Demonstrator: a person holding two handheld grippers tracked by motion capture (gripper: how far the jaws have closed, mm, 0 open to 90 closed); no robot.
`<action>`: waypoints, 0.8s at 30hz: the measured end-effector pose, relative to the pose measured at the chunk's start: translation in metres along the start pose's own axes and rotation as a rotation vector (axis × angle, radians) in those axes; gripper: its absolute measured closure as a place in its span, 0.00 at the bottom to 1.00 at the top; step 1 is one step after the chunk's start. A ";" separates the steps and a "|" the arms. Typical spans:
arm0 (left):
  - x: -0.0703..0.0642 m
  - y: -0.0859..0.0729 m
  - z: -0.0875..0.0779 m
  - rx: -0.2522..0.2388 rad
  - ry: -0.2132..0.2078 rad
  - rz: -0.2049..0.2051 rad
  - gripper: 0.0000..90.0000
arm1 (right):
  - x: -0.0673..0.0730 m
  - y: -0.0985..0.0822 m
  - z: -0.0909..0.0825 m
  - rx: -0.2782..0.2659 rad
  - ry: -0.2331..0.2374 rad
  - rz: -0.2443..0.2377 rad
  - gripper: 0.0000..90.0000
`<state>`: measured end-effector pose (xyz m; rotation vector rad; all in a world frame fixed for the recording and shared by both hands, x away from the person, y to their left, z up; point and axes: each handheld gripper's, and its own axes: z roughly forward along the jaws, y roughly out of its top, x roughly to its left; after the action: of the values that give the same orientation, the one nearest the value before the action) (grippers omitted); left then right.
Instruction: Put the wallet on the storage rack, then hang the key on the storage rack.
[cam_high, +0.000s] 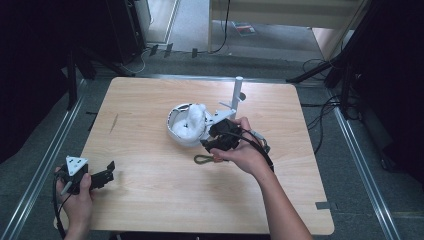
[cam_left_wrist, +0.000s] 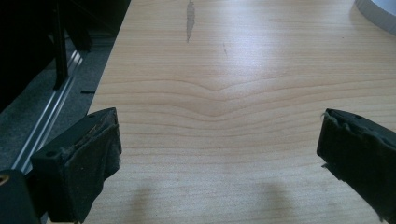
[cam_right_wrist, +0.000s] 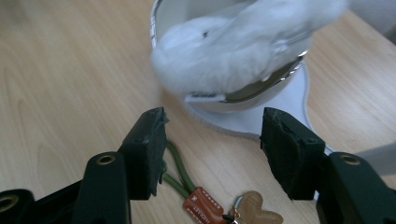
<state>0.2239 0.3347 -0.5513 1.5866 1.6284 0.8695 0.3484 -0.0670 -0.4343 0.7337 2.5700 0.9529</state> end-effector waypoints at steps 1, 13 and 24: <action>0.000 0.000 0.000 0.000 0.000 0.001 0.01 | 0.001 -0.002 0.001 0.008 0.017 -0.017 0.47; 0.000 0.000 0.000 -0.001 -0.001 -0.001 0.01 | -0.003 -0.021 0.015 0.090 0.101 -0.257 0.61; 0.000 0.001 0.001 0.007 0.002 0.003 0.01 | -0.010 -0.033 0.025 0.151 0.185 -0.323 0.70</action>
<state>0.2253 0.3349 -0.5513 1.5937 1.6323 0.8682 0.3557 -0.0810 -0.4741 0.2596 2.8295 0.7603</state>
